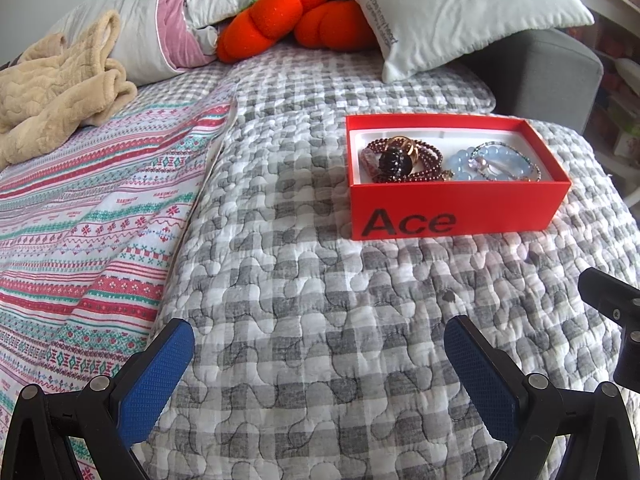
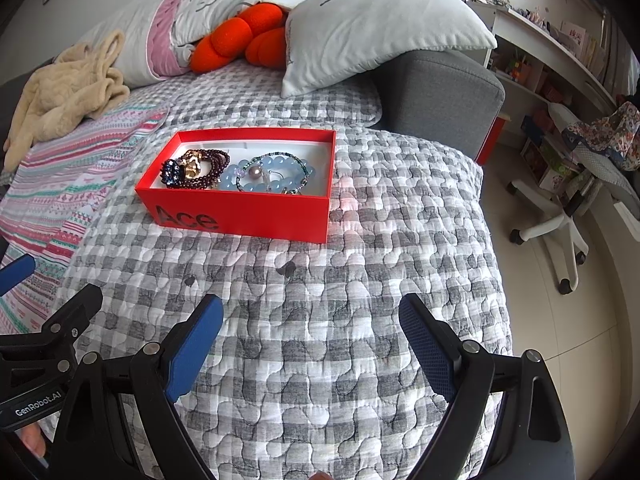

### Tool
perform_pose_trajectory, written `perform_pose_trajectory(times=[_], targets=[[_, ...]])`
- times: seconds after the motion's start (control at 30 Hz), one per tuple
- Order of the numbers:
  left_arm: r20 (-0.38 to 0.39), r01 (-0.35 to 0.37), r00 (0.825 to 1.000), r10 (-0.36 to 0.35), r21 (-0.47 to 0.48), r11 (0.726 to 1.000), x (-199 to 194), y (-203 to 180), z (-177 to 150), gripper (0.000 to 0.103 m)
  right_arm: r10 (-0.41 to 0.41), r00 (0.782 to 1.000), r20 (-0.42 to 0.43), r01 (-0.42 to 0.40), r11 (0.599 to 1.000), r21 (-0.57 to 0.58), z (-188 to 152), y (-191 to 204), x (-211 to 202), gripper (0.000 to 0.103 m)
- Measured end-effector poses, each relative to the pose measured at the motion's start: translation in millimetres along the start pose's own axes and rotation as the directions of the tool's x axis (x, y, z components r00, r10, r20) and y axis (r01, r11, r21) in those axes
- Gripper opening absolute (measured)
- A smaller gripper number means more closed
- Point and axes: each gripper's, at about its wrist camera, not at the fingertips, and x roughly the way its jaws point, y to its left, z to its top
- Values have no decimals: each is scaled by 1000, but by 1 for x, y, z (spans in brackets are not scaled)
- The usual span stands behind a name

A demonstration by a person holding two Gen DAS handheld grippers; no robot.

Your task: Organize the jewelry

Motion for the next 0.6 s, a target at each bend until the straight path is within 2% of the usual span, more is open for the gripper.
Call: perform_pose_trajectory(times=[0.6], targets=[[-26, 19, 999, -19, -3, 1000, 1, -4, -1, 103, -4, 1000, 1, 4, 1000, 0, 0, 0, 0, 91]])
